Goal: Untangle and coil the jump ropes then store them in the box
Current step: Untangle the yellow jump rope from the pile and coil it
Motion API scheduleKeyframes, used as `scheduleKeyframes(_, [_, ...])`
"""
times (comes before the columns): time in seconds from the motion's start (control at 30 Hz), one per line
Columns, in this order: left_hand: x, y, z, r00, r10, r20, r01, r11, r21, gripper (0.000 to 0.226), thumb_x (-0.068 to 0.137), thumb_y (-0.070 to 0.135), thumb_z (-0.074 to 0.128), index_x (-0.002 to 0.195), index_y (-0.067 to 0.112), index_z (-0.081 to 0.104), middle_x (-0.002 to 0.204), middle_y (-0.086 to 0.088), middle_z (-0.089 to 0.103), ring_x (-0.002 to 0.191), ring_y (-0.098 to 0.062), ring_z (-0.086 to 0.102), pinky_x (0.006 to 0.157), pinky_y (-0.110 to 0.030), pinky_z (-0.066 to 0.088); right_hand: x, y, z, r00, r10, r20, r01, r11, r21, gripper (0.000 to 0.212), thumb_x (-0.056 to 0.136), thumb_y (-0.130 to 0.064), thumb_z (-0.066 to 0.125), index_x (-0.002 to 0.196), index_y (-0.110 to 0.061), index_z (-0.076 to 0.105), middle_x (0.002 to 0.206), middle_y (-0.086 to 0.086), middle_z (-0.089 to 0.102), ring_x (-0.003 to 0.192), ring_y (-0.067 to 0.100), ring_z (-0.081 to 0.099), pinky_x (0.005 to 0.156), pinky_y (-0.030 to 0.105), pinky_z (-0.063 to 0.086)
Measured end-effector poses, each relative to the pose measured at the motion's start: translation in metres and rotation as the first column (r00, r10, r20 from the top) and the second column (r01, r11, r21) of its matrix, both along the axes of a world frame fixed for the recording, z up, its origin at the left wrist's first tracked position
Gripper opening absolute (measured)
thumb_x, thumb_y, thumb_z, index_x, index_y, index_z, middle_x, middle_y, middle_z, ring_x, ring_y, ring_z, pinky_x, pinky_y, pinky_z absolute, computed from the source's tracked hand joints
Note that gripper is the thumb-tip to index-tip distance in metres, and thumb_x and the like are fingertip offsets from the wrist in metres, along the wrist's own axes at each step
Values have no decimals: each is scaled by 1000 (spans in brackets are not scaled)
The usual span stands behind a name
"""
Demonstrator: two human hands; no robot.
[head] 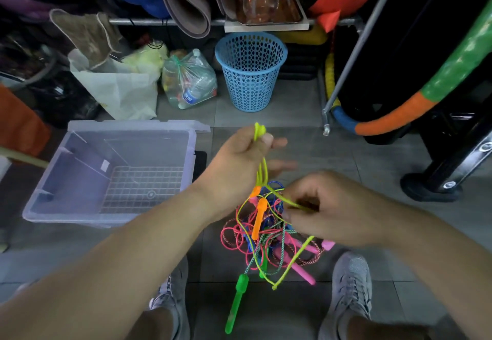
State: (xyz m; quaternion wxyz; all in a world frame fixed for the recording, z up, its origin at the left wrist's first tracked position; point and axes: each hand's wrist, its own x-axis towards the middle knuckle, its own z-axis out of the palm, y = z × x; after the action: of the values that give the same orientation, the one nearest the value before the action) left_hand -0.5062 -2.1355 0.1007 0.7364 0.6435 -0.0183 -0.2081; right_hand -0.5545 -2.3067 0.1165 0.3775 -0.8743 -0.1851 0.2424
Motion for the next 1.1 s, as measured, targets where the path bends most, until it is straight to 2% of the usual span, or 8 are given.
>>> scheduleKeyframes(0.17, [-8, 7, -6, 894, -421, 153, 330, 850, 411, 25, 104, 32, 43, 110, 11, 55, 91, 0, 73, 63, -25, 71, 82, -61, 52, 15, -25, 11, 935, -338, -108, 342, 778, 528, 16, 75, -26, 64, 62, -17, 63, 47, -3, 46, 46, 11, 40, 50, 20, 36])
scheduleKeyframes(0.27, [-15, 3, 0, 891, -451, 47, 427, 870, 248, 38, 106, 36, 38, 122, 6, 55, 100, -9, 75, 55, -19, 57, 81, -59, 53, 21, -28, 6, 852, -516, -85, 450, 641, 623, 18, 85, -17, 66, 68, -18, 68, 54, 1, 45, 51, 13, 40, 59, 25, 48])
scheduleKeyframes(0.33, [-17, 1, 4, 900, -437, 7, 432, 892, 131, 35, 106, 32, 39, 120, 5, 56, 90, -10, 75, 57, -20, 54, 65, -42, 52, 23, -25, 1, 799, -602, -8, 499, 655, 567, 18, 93, -14, 66, 76, -19, 69, 56, -5, 48, 54, 8, 44, 62, 24, 52])
scheduleKeyframes(0.47, [-19, -2, 10, 879, -473, -59, 464, 877, -124, 31, 95, 28, 48, 109, 3, 57, 75, -13, 70, 67, -24, 64, 69, -30, 53, 27, -26, -8, 719, -693, 50, 602, 657, 454, 11, 90, -25, 71, 80, -19, 72, 62, -6, 56, 59, 5, 52, 57, 23, 53])
scheduleKeyframes(0.63, [-9, -1, 15, 916, -396, -70, 340, 856, -390, 26, 101, 22, 47, 111, 1, 58, 74, -12, 66, 65, -22, 65, 92, -53, 51, 24, -16, -16, 769, -639, -13, 626, 749, 219, 38, 97, -36, 60, 67, -14, 67, 56, 5, 60, 49, 19, 55, 50, 26, 47])
scheduleKeyframes(0.83, [6, 4, 25, 989, -136, -56, 99, 899, -427, 53, 94, 33, 46, 138, 3, 46, 97, -14, 73, 85, -28, 72, 85, -39, 59, 10, -1, -21, 913, -371, -167, 388, 918, 83, 31, 102, -32, 47, 82, -26, 69, 68, 6, 68, 48, 20, 64, 51, 27, 48])
scheduleKeyframes(0.97, [12, 13, 21, 992, -63, 105, 82, 979, -186, 40, 96, 33, 57, 131, 16, 50, 110, -15, 70, 100, -32, 71, 104, -43, 47, -1, 6, -16, 963, -121, -239, 156, 979, 134, 27, 101, -32, 56, 75, -31, 65, 63, 1, 65, 51, 22, 62, 56, 32, 49])
scheduleKeyframes(1.1, [1, 18, 9, 945, -254, 205, 226, 962, 152, 42, 92, 45, 57, 118, 12, 53, 102, -12, 64, 96, -21, 63, 102, -50, 44, 5, -7, 4, 949, -70, -307, 189, 906, 379, 24, 84, -32, 69, 63, -23, 65, 54, -1, 55, 48, 15, 51, 51, 25, 45])
